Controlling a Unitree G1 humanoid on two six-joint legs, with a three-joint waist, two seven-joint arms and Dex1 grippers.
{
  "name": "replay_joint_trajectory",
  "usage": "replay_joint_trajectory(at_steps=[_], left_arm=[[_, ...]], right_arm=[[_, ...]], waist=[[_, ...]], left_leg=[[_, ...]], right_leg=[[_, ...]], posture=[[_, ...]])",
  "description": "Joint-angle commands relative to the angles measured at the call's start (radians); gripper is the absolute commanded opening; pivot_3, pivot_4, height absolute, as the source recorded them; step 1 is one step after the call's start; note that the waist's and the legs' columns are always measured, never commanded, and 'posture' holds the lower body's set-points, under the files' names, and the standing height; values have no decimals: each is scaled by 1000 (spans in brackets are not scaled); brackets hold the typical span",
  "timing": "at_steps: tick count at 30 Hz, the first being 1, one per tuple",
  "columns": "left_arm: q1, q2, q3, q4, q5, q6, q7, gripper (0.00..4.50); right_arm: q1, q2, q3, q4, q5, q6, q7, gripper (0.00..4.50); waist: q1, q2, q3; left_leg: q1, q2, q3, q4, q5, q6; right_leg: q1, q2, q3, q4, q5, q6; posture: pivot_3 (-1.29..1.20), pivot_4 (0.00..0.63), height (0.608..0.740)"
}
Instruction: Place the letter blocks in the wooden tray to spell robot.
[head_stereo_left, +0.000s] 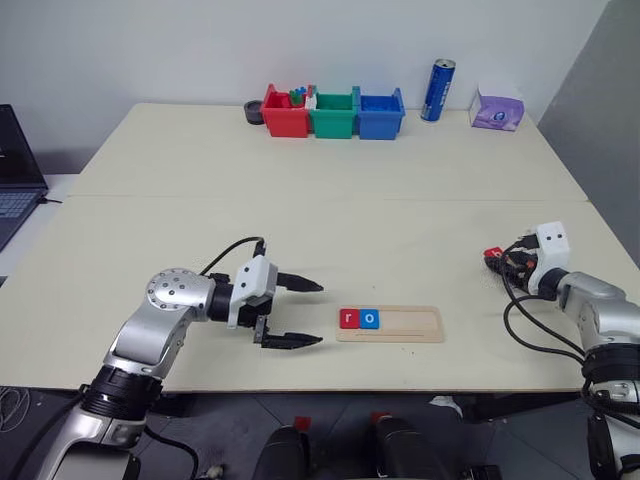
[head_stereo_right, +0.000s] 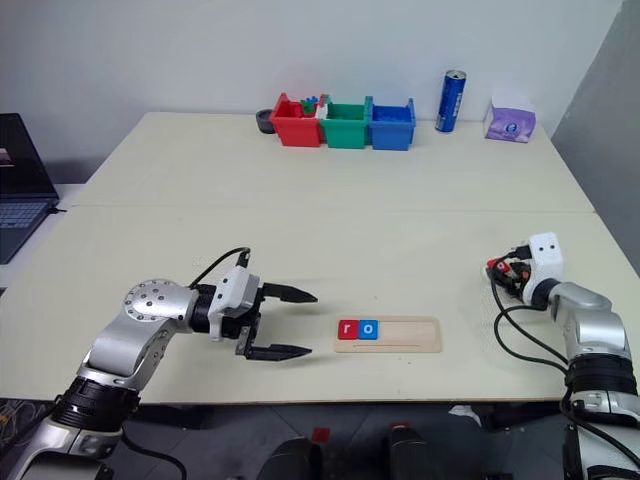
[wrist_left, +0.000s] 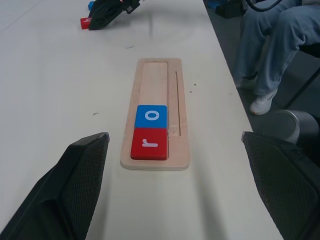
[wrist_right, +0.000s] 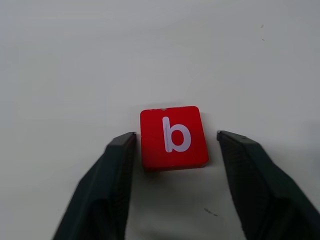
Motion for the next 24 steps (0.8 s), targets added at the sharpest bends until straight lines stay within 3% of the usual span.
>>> replay_joint_trajectory(at_steps=[1,3,8,14,18,24], left_arm=[[-8,21,6,15,26,-47,-14,4500],[-6,24,3,19,31,-57,-18,4500],[17,26,3,5,31,-71,-27,4500],[23,21,-16,9,42,-80,-29,4500],[9,14,-30,27,50,-92,-41,4500],[-7,-1,-39,56,61,-117,-55,4500]], right_arm=[[3,13,8,-6,-17,-5,-10,1448],[33,14,0,-66,-16,9,-25,1456],[306,36,-41,-530,13,167,-116,1456],[597,233,-85,-1024,59,425,-335,1456],[680,358,-68,-1138,41,502,-448,1456],[719,461,-55,-1159,34,515,-524,1456]], waist=[[0,0,0],[0,0,0],[8,1,-1],[7,1,-1],[3,1,-1],[3,0,-3]], left_leg=[[0,0,0,0,0,0],[0,0,0,0,0,0],[-2,1,-3,-1,0,0],[-4,1,-6,0,0,0],[-2,1,-5,0,0,0],[0,1,-3,0,0,0]], right_leg=[[0,0,0,0,0,0],[0,0,0,0,0,0],[0,0,0,0,0,0],[-1,-1,-1,0,-4,4],[-1,-1,-1,1,-4,4],[0,-1,-1,0,-4,4]], posture=[[0,150,740],[0,150,740],[0,150,740],[0,150,740],[0,150,740],[0,150,740]])
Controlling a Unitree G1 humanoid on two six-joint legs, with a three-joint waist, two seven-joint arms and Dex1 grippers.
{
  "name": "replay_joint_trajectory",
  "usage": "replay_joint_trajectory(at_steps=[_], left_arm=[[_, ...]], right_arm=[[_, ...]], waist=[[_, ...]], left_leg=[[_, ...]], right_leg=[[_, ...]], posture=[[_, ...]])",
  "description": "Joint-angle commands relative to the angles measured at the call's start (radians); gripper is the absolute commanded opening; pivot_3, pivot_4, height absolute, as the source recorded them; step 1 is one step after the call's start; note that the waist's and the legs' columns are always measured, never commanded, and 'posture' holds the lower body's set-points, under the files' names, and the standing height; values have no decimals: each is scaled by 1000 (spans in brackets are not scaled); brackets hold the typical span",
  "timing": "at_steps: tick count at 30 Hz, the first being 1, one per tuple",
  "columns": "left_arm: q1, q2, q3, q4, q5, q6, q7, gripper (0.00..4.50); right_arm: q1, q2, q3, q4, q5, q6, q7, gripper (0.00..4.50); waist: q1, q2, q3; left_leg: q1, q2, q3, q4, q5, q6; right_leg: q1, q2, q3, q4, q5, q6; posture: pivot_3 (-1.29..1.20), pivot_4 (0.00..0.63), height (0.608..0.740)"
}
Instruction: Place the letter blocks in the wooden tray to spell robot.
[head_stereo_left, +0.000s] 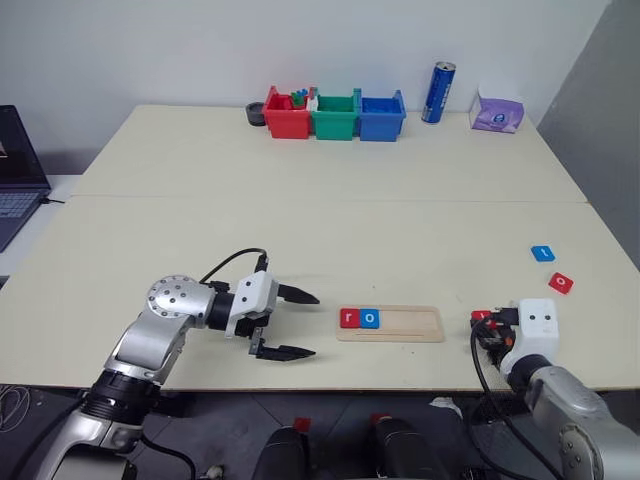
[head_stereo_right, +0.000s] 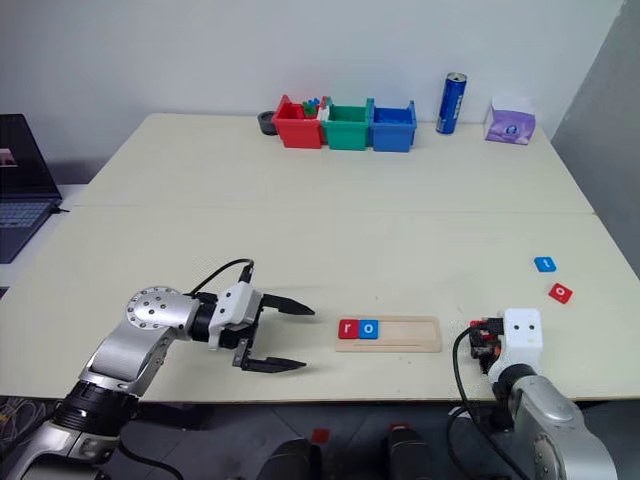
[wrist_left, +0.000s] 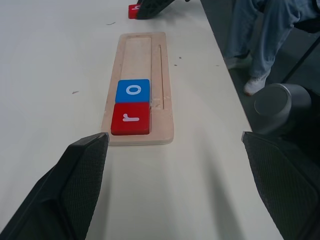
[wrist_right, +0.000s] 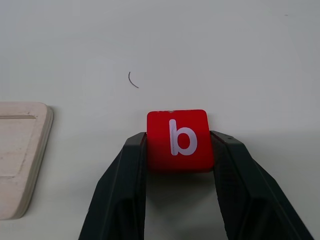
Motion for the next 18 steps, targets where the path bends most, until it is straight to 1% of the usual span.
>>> replay_joint_trajectory(at_steps=[1,3,7,9,10,14,16,18], left_arm=[[-20,-9,-9,9,5,-31,-11,4500],[-18,-13,-10,15,10,-40,-11,4500],[-4,-14,-8,16,16,-54,-7,4500],[2,-13,-6,12,16,-56,-3,4500],[4,-12,-5,9,15,-55,-2,4500],[6,-11,-4,8,15,-57,6,4500],[7,-11,-6,11,18,-62,7,4500],[7,-12,-9,11,19,-64,8,4500]], right_arm=[[20,40,3,13,-5,22,-36,1456],[12,49,0,11,-5,6,-43,2200],[-26,31,-21,-35,3,-12,-38,3504],[-35,-16,-34,-66,7,-27,-5,4233],[-34,-58,-36,-80,7,-43,27,4456],[-33,-304,-51,-83,60,-86,253,4456],[-45,-414,-59,-41,83,-123,365,4456],[-56,-540,-50,22,87,-197,508,4456]], waist=[[0,-2,-1],[0,-3,-2],[0,-3,-2],[0,-2,-1],[0,-1,-1],[0,0,0],[0,-1,0],[0,-1,1]], left_leg=[[0,0,0,0,0,0],[0,0,0,0,0,0],[0,0,0,0,0,0],[0,0,0,0,0,0],[0,-1,0,0,0,0],[-1,-2,1,0,0,0],[-1,-1,1,0,0,0],[-1,-1,1,0,0,0]], right_leg=[[0,0,0,0,0,0],[0,0,0,0,0,0],[0,0,0,0,0,0],[0,0,1,0,0,0],[0,-1,1,0,0,0],[-1,-1,1,-1,0,0],[-1,0,0,-1,0,0],[-1,0,0,-1,0,0]], posture=[[0,150,740],[0,150,740],[0,150,740],[0,150,740],[0,150,740],[0,150,740],[0,150,740],[0,150,740]])
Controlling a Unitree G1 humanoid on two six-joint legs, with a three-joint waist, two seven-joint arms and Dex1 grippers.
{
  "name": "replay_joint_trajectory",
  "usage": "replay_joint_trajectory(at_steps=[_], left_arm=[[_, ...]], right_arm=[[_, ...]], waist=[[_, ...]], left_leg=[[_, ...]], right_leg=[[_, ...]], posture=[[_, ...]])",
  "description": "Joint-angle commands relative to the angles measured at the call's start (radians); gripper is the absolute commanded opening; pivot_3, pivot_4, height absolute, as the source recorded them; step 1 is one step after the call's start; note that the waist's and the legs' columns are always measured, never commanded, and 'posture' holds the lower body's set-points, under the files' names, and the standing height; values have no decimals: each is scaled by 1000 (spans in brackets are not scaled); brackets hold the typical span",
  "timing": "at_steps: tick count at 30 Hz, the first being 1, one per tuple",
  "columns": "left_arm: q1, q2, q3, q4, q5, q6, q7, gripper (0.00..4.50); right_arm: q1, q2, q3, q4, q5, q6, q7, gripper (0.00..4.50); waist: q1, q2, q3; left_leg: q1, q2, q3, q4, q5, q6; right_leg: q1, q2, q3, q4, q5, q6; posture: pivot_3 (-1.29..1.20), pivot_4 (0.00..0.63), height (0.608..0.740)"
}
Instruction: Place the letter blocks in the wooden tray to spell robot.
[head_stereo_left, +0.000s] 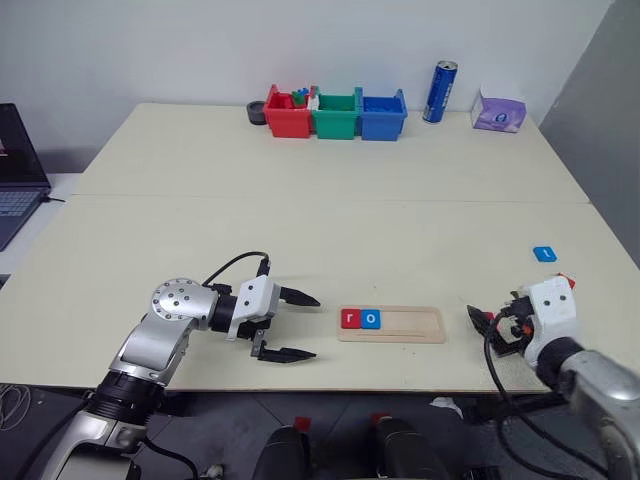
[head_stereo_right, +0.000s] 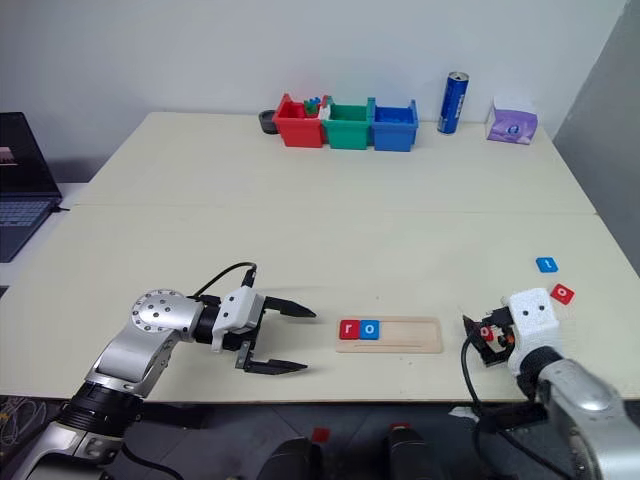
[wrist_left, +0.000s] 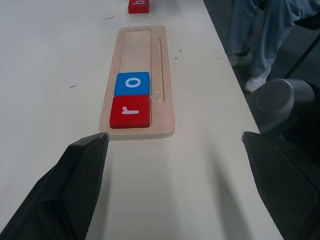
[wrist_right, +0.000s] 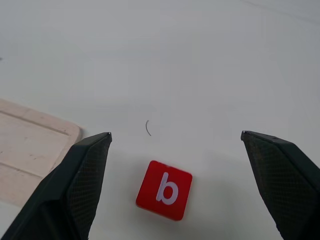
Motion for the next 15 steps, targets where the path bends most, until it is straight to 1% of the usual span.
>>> replay_joint_trajectory(at_steps=[1,3,6,10,15], left_arm=[[1,-2,0,-16,1,-21,2,4500],[-1,-4,-2,-11,3,-25,2,4500],[-6,-5,-6,-3,10,-32,4,4500],[-6,-10,-11,-4,20,-36,13,4500],[-2,-11,-15,-22,25,-27,20,4500]], right_arm=[[-19,-155,-8,78,19,-128,225,4456],[-32,-255,28,172,-1,-220,350,4456],[-61,-333,81,296,-37,-329,454,4456],[-152,-370,157,461,-74,-428,549,4456],[-243,-374,237,581,-107,-484,634,4456]], waist=[[0,0,0],[0,-1,0],[0,-1,1],[0,-2,1],[1,-2,2]], left_leg=[[0,0,0,0,0,0],[0,0,0,0,0,0],[0,0,1,0,0,0],[0,0,1,0,0,0],[0,0,1,0,0,0]], right_leg=[[0,0,0,0,0,0],[0,1,0,0,0,0],[0,1,0,0,0,0],[0,1,0,0,0,0],[0,0,0,0,0,0]], posture=[[0,150,740],[0,150,740],[0,150,740],[0,150,740],[0,150,740]])
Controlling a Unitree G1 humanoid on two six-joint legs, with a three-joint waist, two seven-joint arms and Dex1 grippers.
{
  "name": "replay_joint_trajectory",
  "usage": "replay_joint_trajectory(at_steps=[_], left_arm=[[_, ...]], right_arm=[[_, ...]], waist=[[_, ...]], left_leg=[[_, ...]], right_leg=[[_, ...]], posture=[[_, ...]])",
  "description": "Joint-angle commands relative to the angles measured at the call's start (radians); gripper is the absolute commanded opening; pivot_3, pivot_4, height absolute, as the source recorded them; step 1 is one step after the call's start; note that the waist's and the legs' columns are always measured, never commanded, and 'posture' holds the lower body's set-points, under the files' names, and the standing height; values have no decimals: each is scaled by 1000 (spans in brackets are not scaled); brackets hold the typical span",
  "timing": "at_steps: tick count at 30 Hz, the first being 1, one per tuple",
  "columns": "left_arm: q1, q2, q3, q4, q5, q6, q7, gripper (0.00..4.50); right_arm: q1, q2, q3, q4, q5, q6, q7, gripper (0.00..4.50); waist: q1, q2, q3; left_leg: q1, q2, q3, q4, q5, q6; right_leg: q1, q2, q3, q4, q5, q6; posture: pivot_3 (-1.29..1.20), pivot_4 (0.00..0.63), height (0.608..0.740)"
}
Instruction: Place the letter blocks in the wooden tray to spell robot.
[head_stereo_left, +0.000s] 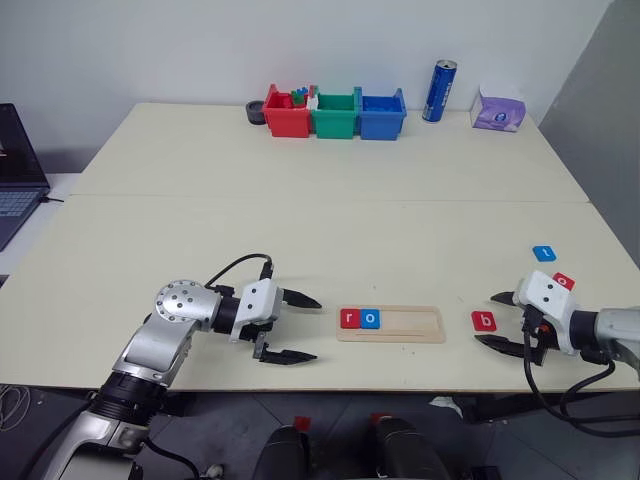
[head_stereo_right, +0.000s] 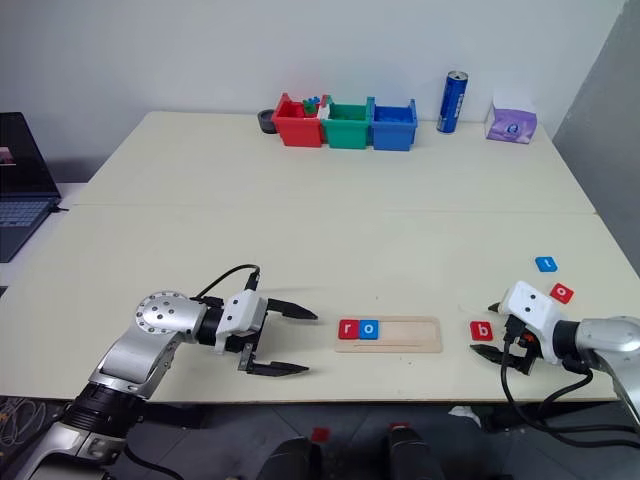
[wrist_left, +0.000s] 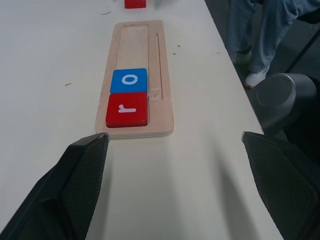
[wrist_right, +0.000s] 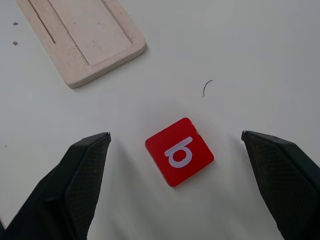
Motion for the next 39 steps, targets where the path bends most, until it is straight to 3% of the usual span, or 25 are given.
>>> replay_joint_trajectory(at_steps=[1,3,6,13,18,22,30,39], left_arm=[[-3,0,-4,-33,0,-5,6,4500],[-3,1,-5,-37,0,-3,9,4500],[0,7,-3,-44,0,1,9,4500],[33,43,21,-56,0,-2,13,4500],[51,72,47,-30,3,-11,35,4500],[52,77,69,-13,-8,-5,54,4500],[29,71,68,2,-3,-2,60,4500],[26,63,54,-33,-3,15,74,4500]], right_arm=[[-44,-20,32,47,-22,-46,62,4456],[-64,-19,50,73,-29,-54,84,4456],[-87,-9,65,100,-28,-50,100,3907],[-99,-5,59,86,-4,-27,130,1453],[-135,8,64,-111,78,85,128,1460],[-207,45,161,-225,58,167,97,1460],[-377,209,360,-201,-33,255,3,1460],[-424,217,415,-147,-95,237,11,1460]], waist=[[0,0,0],[1,0,0],[1,0,0],[0,0,0],[-1,2,1],[0,2,1],[1,2,1],[2,2,1]], left_leg=[[0,0,0,0,0,0],[0,0,0,0,0,0],[0,0,0,0,0,0],[0,1,0,0,0,0],[0,1,-2,0,0,0],[0,1,-2,0,0,0],[-1,1,-2,1,0,0],[-2,1,-2,1,0,0]], right_leg=[[0,0,0,0,0,0],[0,0,0,0,0,0],[0,0,0,0,0,0],[0,-1,0,0,0,0],[0,-1,0,1,0,0],[0,-1,-1,1,0,0],[-1,-1,-1,1,0,-1],[-1,-2,-3,1,3,-5]], posture=[[0,150,740],[0,150,740],[0,150,740],[0,150,740],[0,150,740],[0,150,740],[0,150,740],[0,150,740]])
